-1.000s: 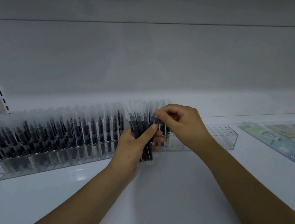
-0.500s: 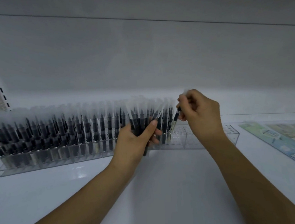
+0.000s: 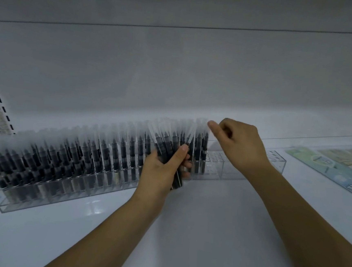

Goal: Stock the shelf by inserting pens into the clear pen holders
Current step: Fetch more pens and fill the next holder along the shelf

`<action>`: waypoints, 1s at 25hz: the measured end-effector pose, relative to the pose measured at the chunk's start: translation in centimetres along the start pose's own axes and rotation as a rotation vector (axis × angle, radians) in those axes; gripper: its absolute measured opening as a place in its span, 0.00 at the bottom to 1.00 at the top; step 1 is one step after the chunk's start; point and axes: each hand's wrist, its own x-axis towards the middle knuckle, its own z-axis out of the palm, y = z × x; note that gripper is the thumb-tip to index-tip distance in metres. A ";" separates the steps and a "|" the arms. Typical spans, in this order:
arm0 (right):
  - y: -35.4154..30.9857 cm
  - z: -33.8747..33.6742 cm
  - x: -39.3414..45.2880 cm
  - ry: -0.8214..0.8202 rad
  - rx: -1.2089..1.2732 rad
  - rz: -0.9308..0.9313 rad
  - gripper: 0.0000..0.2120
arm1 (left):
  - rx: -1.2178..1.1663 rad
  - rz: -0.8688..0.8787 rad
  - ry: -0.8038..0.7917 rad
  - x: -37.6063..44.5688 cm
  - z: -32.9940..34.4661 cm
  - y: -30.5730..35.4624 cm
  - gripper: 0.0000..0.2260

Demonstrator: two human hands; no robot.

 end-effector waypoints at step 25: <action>1.1 1.9 0.5 -0.030 0.297 0.032 0.13 | -0.018 -0.033 -0.096 0.2 0.2 -0.4 0.14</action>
